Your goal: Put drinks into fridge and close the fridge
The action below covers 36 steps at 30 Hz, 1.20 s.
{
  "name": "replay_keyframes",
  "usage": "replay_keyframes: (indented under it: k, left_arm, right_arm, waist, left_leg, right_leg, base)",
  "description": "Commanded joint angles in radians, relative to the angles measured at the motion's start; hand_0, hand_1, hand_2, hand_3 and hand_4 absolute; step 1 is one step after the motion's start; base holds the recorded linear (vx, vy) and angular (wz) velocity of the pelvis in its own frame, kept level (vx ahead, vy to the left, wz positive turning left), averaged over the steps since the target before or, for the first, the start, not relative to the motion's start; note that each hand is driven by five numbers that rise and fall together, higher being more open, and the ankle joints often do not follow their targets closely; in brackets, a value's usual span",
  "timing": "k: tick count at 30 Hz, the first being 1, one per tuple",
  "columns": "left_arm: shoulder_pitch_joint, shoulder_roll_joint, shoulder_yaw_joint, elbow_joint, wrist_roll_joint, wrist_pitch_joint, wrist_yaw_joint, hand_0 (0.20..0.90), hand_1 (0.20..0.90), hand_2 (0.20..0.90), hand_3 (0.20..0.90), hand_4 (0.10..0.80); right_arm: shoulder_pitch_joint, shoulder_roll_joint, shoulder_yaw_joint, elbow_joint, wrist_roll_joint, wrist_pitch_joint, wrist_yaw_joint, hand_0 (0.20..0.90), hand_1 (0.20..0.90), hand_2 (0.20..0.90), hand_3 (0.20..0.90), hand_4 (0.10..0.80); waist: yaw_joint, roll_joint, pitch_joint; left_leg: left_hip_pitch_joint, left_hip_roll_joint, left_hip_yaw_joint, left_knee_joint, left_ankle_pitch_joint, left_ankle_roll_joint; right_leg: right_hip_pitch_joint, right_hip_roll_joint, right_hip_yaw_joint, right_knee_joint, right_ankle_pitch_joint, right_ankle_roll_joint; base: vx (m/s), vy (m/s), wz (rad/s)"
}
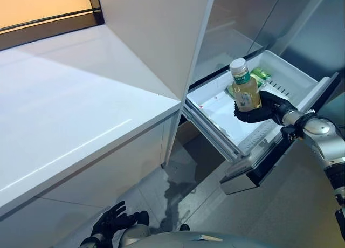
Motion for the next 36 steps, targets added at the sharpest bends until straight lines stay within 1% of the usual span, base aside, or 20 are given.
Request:
replay_keyframes:
  k: [1, 3, 6, 7, 9, 12, 18, 22, 24, 26, 28, 31, 36]
  left_arm:
    - [0.011, 0.086, 0.002, 0.042, 0.041, -0.020, -0.017, 0.900, 0.900, 0.900, 0.900, 0.800]
    - [0.011, 0.099, 0.005, 0.041, 0.027, -0.024, -0.025, 0.900, 0.900, 0.900, 0.900, 0.800]
    - [0.001, 0.113, 0.003, 0.037, 0.016, -0.028, -0.033, 0.900, 0.900, 0.900, 0.900, 0.800]
    - [-0.007, 0.123, 0.002, 0.040, 0.003, -0.033, -0.042, 0.900, 0.900, 0.900, 0.900, 0.800]
    - [-0.014, 0.128, 0.000, 0.047, -0.003, -0.042, -0.049, 0.900, 0.900, 0.900, 0.900, 0.800]
    - [-0.016, 0.132, 0.000, 0.051, -0.015, -0.055, -0.058, 0.900, 0.900, 0.900, 0.900, 0.800]
    - [-0.034, 0.145, 0.000, 0.048, -0.049, -0.066, -0.083, 0.900, 0.900, 0.900, 0.900, 0.800]
    - [-0.047, 0.163, 0.001, 0.052, -0.062, -0.068, -0.097, 0.900, 0.900, 0.900, 0.900, 0.800]
    - [-0.065, 0.147, -0.013, 0.026, -0.050, -0.046, -0.044, 0.900, 0.900, 0.900, 0.900, 0.800]
    - [-0.078, 0.134, -0.032, -0.041, -0.032, 0.013, 0.034, 0.900, 0.900, 0.900, 0.900, 0.800]
    - [-0.083, 0.131, -0.041, -0.088, -0.030, 0.048, 0.070, 0.900, 0.900, 0.900, 0.900, 0.800]
    - [-0.084, 0.134, -0.048, -0.117, -0.045, 0.070, 0.087, 0.900, 0.900, 0.900, 0.900, 0.800]
    - [-0.097, 0.145, -0.063, -0.136, -0.079, 0.092, 0.090, 0.900, 0.900, 0.900, 0.900, 0.800]
  right_arm:
    - [-0.305, -0.119, -0.010, 0.047, 0.019, -0.041, -0.022, 0.300, 0.300, 0.300, 0.200, 0.100]
    - [-0.335, -0.124, 0.034, 0.119, 0.003, 0.000, -0.011, 0.300, 0.300, 0.300, 0.200, 0.100]
    - [-0.376, -0.119, 0.080, 0.218, -0.011, 0.029, -0.012, 0.300, 0.300, 0.300, 0.200, 0.100]
    - [-0.410, -0.114, 0.108, 0.295, -0.018, 0.028, -0.005, 0.300, 0.300, 0.300, 0.200, 0.100]
    - [-0.433, -0.109, 0.125, 0.358, -0.038, 0.025, 0.009, 0.300, 0.300, 0.300, 0.200, 0.100]
    - [-0.467, -0.103, 0.155, 0.485, -0.107, 0.047, 0.055, 0.300, 0.300, 0.300, 0.200, 0.100]
    - [-0.513, -0.093, 0.174, 0.676, -0.191, 0.092, 0.080, 0.300, 0.300, 0.300, 0.200, 0.100]
    - [-0.526, -0.093, 0.183, 0.725, -0.233, 0.108, 0.093, 0.300, 0.300, 0.300, 0.200, 0.100]
    - [-0.514, -0.075, 0.179, 0.738, -0.260, 0.114, 0.104, 0.300, 0.300, 0.300, 0.200, 0.100]
    - [-0.510, -0.056, 0.190, 0.739, -0.279, 0.148, 0.132, 0.300, 0.300, 0.300, 0.200, 0.100]
    - [-0.499, -0.050, 0.201, 0.750, -0.305, 0.153, 0.139, 0.300, 0.300, 0.300, 0.200, 0.100]
    - [-0.500, -0.046, 0.210, 0.763, -0.333, 0.149, 0.164, 0.300, 0.300, 0.300, 0.200, 0.100]
    - [-0.521, -0.010, 0.226, 0.791, -0.378, 0.161, 0.202, 0.300, 0.300, 0.300, 0.200, 0.100]
  waist:
    - [0.062, -0.022, -0.036]
    - [0.076, -0.025, -0.019]
    - [0.090, -0.027, 0.009]
    - [0.099, -0.026, 0.024]
    - [0.106, -0.024, 0.034]
    - [0.121, -0.018, 0.052]
    - [0.145, 0.000, 0.094]
    - [0.154, 0.008, 0.124]
    - [0.162, -0.002, 0.136]
    - [0.173, -0.019, 0.141]
    - [0.180, -0.026, 0.146]
    - [0.182, -0.023, 0.149]
    - [0.189, -0.001, 0.160]
  left_leg:
    - [0.002, -0.028, -0.006, 0.009, -0.095, 0.031]
    - [-0.013, -0.027, -0.013, 0.012, -0.091, 0.031]
    - [-0.034, -0.025, -0.021, 0.015, -0.086, 0.032]
    - [-0.044, -0.025, -0.025, 0.015, -0.082, 0.033]
    - [-0.051, -0.024, -0.027, 0.014, -0.080, 0.033]
    - [-0.062, -0.025, -0.036, 0.014, -0.072, 0.032]
    - [-0.095, -0.028, -0.047, 0.018, -0.062, 0.032]
    - [-0.122, -0.027, -0.053, 0.020, -0.053, 0.031]
    - [-0.129, -0.026, -0.056, 0.023, -0.053, 0.032]
    - [-0.132, -0.024, -0.062, 0.025, -0.052, 0.028]
    - [-0.136, -0.024, -0.070, 0.025, -0.049, 0.026]
    - [-0.140, -0.027, -0.078, 0.024, -0.043, 0.027]
    - [-0.153, -0.035, -0.086, 0.025, -0.034, 0.028]
  right_leg:
    - [-0.086, 0.037, -0.013, 0.015, 0.084, 0.022]
    - [-0.099, 0.039, -0.016, 0.018, 0.087, 0.020]
    - [-0.114, 0.040, -0.021, 0.022, 0.089, 0.017]
    - [-0.123, 0.040, -0.024, 0.023, 0.091, 0.016]
    - [-0.127, 0.040, -0.029, 0.023, 0.092, 0.015]
    - [-0.134, 0.038, -0.036, 0.024, 0.095, 0.013]
    - [-0.163, 0.034, -0.045, 0.033, 0.097, 0.009]
    - [-0.190, 0.034, -0.051, 0.041, 0.101, 0.007]
    - [-0.193, 0.035, -0.055, 0.044, 0.102, 0.008]
    - [-0.190, 0.037, -0.060, 0.042, 0.104, 0.009]
    - [-0.191, 0.039, -0.063, 0.040, 0.110, 0.011]
    - [-0.197, 0.041, -0.063, 0.039, 0.115, 0.010]
    - [-0.207, 0.037, -0.066, 0.042, 0.117, 0.008]
  base:
    - [0.005, -0.023, 0.15]
    - [-0.016, -0.021, 0.13]
    - [-0.066, -0.025, 0.11]
    - [-0.097, -0.021, 0.17]
    - [-0.046, -0.005, 0.15]
    - [0.006, 0.018, 0.08]
    - [-0.047, 0.026, 0.09]
    - [-0.078, -0.015, 0.06]
    - [-0.006, -0.101, -0.02]
    - [0.051, -0.156, 0.00]
    - [0.034, -0.098, 0.04]
    - [0.010, -0.023, 0.09]
    - [0.002, 0.004, 0.03]
